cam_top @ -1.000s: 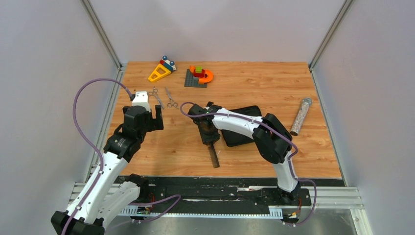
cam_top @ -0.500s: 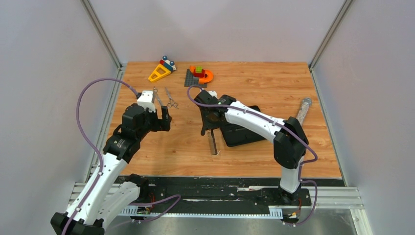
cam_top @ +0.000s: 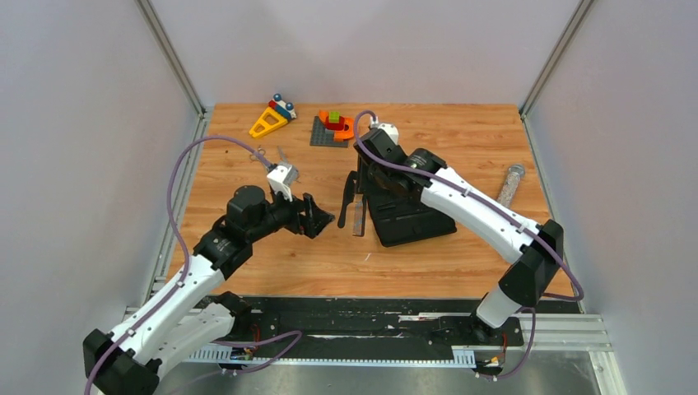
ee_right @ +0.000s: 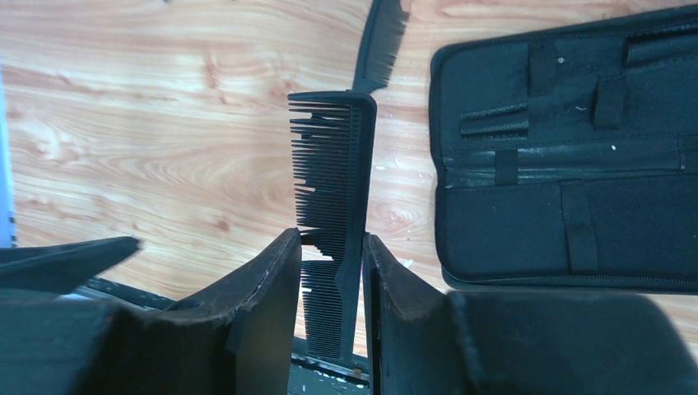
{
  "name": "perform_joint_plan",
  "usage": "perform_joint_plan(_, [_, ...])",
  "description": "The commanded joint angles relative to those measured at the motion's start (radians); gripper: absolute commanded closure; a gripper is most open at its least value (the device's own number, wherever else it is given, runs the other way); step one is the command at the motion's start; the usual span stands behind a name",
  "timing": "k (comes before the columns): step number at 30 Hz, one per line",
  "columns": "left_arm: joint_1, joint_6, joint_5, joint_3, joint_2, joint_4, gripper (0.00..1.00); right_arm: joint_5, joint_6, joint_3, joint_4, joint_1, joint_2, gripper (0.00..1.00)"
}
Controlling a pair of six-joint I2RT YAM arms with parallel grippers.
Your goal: Sort the hair-cutting tools
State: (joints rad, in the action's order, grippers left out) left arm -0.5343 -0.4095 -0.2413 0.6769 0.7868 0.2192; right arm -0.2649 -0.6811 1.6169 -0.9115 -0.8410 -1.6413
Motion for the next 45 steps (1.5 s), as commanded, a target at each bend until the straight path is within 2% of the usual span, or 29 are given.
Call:
perform_joint_plan(1, [-0.060,-0.063,-0.061,-0.014,0.053,-0.199,0.01,-0.029,-0.046,-0.001,0.070,0.005,0.084,0.84])
perform_joint_plan(9, [-0.162,-0.060,-0.058,0.011,0.208,-0.318,0.10,-0.023,-0.074,-0.063,0.130,0.006,0.160,0.83])
perform_joint_plan(13, [-0.171,-0.074,-0.087,0.022,0.271,-0.380,0.19,-0.020,-0.081,-0.097,0.163,0.006,0.192,0.83])
perform_joint_plan(16, [-0.184,-0.077,-0.106,0.044,0.323,-0.406,0.30,-0.019,-0.084,-0.126,0.194,0.006,0.214,0.83])
perform_joint_plan(20, [-0.195,-0.080,-0.123,0.057,0.359,-0.443,0.54,-0.024,-0.081,-0.155,0.221,0.008,0.234,0.82])
perform_joint_plan(21, [-0.196,-0.083,-0.122,0.055,0.363,-0.451,0.64,-0.020,-0.078,-0.158,0.227,0.009,0.237,0.81])
perform_joint_plan(23, [-0.197,-0.075,-0.109,0.052,0.360,-0.463,0.79,-0.014,-0.075,-0.163,0.231,0.012,0.247,0.77])
perform_joint_plan(25, [-0.197,-0.049,-0.082,0.057,0.353,-0.450,0.90,-0.011,-0.073,-0.171,0.237,0.019,0.259,0.69])
perform_joint_plan(27, [-0.197,-0.002,-0.036,0.070,0.346,-0.410,0.98,-0.006,-0.076,-0.182,0.240,0.034,0.280,0.55])
perform_joint_plan(30, [-0.197,0.087,0.100,0.109,0.346,-0.290,1.00,-0.002,-0.078,-0.199,0.243,0.069,0.320,0.28])
perform_joint_plan(33, [-0.197,0.208,0.212,0.163,0.358,-0.160,1.00,-0.021,-0.069,-0.222,0.243,0.104,0.373,0.16])
perform_joint_plan(36, [-0.199,0.280,0.317,0.196,0.368,-0.091,1.00,-0.122,-0.035,-0.276,0.277,0.109,0.436,0.09])
perform_joint_plan(38, [-0.207,0.326,0.379,0.212,0.376,-0.058,1.00,-0.135,-0.012,-0.299,0.288,0.130,0.471,0.04])
perform_joint_plan(45, [-0.299,0.576,0.675,0.256,0.434,-0.038,1.00,0.207,-0.047,-0.306,0.313,0.336,0.510,0.06])
